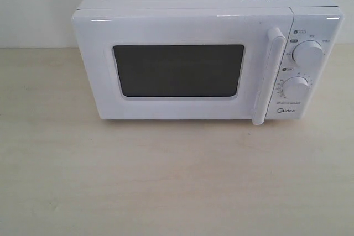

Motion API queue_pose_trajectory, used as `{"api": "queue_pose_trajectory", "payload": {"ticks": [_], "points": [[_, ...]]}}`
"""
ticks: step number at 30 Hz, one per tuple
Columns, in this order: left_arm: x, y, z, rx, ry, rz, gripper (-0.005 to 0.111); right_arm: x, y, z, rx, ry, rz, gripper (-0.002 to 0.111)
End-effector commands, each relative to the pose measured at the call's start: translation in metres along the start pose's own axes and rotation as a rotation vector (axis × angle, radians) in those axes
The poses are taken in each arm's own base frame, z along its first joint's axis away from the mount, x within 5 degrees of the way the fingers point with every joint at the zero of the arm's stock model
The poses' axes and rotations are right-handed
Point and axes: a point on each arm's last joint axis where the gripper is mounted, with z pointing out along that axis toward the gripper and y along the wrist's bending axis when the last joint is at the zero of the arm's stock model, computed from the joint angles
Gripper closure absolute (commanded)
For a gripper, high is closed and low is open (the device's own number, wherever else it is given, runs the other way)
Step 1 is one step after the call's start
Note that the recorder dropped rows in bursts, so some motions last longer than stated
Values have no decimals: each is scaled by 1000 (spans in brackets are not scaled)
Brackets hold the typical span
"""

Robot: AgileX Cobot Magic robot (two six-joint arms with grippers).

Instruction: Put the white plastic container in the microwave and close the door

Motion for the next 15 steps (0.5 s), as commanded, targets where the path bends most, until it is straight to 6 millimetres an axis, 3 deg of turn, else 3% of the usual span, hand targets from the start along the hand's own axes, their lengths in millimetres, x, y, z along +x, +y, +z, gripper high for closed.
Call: {"api": "queue_pose_trajectory", "payload": {"ticks": [1, 15], "points": [[0, 0, 0, 5, -12, -5, 102, -1, 0, 0, -1, -12, 4, 109], [0, 0, 0, 1, -15, 0, 102, -1, 0, 0, -1, -12, 4, 109]]}}
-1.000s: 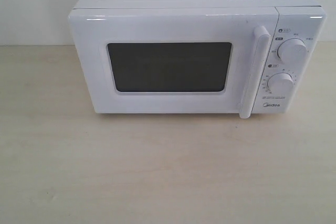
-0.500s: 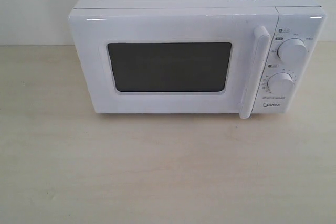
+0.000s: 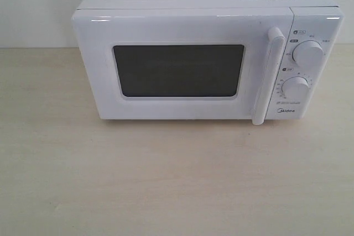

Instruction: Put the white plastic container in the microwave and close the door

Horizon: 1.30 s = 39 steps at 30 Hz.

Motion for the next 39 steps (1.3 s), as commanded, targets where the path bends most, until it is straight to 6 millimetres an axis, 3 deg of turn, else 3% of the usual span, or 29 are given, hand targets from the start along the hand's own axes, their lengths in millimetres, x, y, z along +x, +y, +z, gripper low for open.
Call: {"api": "queue_pose_trajectory", "payload": {"ticks": [1, 7, 9, 13, 19, 23, 26, 34, 39], "points": [[0, 0, 0, 2, -11, -2, 102, -1, 0, 0, -1, -18, 4, 109], [-5, -5, 2, 8, -101, -79, 102, -2, 0, 0, -5, -20, 15, 109], [-3, -11, 10, 14, -177, -195, 102, -2, 0, 0, -5, -20, 15, 109], [21, -11, 31, -47, -233, -320, 102, -2, 0, 0, -5, -20, 15, 109], [71, -12, 54, -75, -93, -158, 102, -2, 0, 0, -5, -20, 15, 109], [101, -13, 60, -77, -155, -156, 102, -2, 0, 0, -5, -20, 15, 109], [102, -14, 57, -77, -222, -153, 102, -2, 0, 0, -5, -20, 15, 109], [107, -14, 57, -86, -156, -26, 102, -2, 0, 0, -5, -20, 15, 109], [115, -16, 58, -70, -67, -63, 102, -2, 0, 0, -5, -20, 15, 109]]}}
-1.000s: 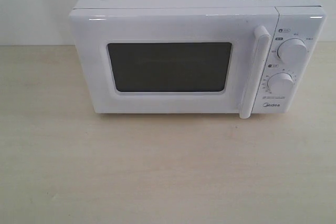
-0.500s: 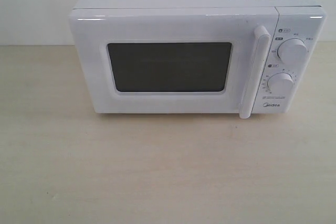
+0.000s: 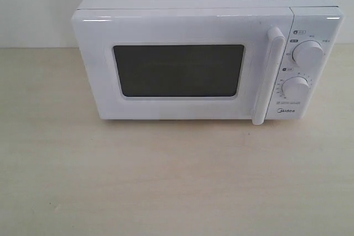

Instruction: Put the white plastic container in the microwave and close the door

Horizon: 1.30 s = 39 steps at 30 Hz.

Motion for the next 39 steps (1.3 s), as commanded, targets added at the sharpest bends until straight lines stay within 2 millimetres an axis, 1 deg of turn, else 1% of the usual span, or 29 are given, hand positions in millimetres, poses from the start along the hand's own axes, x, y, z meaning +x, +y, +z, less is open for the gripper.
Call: {"api": "queue_pose_trajectory", "payload": {"ticks": [1, 5, 39], "points": [[6, -1, 0, 10, 53, -34, 102, -1, 0, 0, -1, -18, -5, 109], [8, -3, 0, 29, 82, -118, 102, -1, 0, 0, -1, -18, -5, 109], [9, -4, 0, 32, 83, -113, 102, -1, 0, 0, -1, -8, 1, 109]]}}
